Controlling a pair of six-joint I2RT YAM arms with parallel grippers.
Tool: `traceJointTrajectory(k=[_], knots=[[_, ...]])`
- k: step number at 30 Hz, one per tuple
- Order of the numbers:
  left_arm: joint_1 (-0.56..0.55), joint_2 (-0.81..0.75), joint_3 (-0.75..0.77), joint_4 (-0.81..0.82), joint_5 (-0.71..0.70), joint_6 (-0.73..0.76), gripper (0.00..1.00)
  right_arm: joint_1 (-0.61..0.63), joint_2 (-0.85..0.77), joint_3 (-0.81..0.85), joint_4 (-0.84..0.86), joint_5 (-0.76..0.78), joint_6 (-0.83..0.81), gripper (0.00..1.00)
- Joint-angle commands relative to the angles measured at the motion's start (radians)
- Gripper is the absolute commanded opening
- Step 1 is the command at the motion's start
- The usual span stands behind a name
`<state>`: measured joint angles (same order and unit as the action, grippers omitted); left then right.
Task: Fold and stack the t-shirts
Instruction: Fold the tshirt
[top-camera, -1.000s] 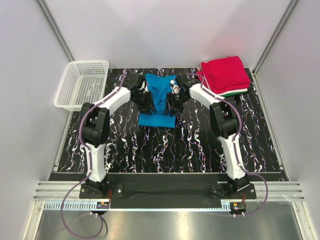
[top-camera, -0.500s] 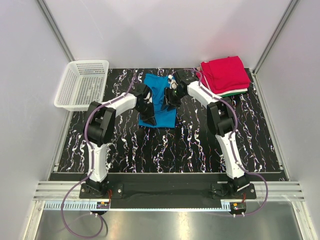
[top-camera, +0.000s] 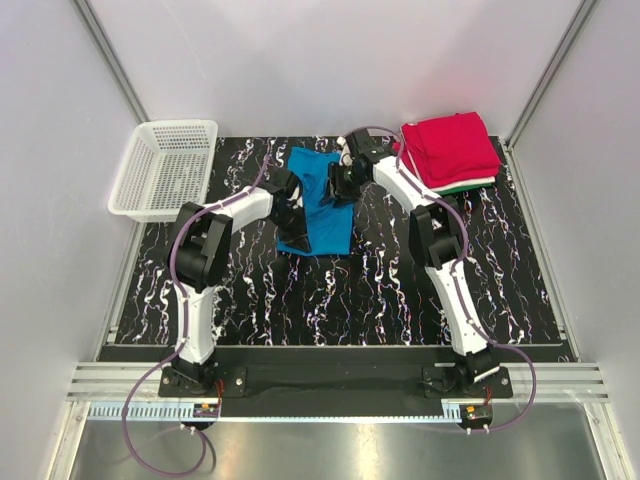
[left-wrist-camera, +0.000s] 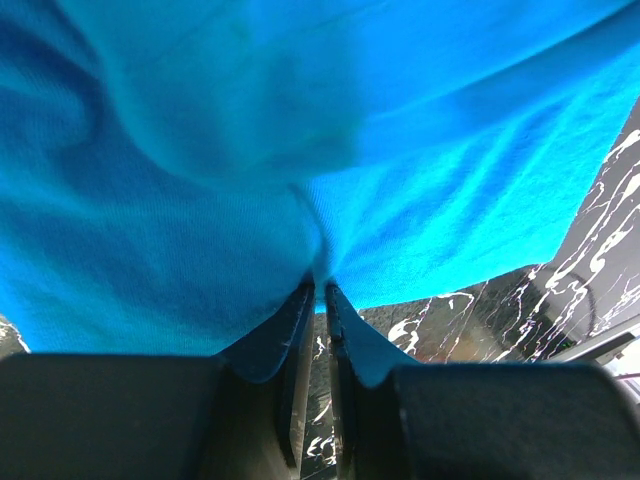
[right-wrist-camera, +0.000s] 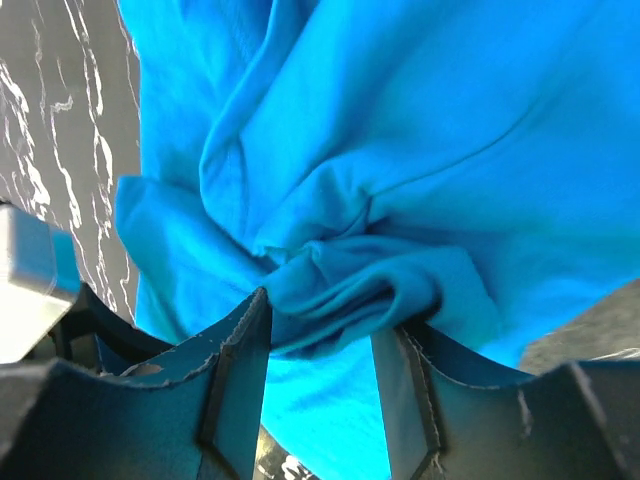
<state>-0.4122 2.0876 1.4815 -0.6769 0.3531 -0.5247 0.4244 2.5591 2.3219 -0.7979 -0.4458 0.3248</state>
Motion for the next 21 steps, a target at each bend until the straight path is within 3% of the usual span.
traceJointTrajectory(k=[1,13,21], knots=[[0.001,0.008,-0.032,0.004,-0.062,0.018,0.17,-0.047,0.022,0.096,-0.007,0.048,-0.016,0.50],[0.001,0.003,-0.056,0.003,-0.054,0.028,0.17,-0.082,0.122,0.277,-0.011,0.076,-0.001,0.50],[0.001,0.012,-0.053,0.002,-0.054,0.028,0.17,-0.104,0.061,0.357,-0.052,0.082,-0.016,0.50]])
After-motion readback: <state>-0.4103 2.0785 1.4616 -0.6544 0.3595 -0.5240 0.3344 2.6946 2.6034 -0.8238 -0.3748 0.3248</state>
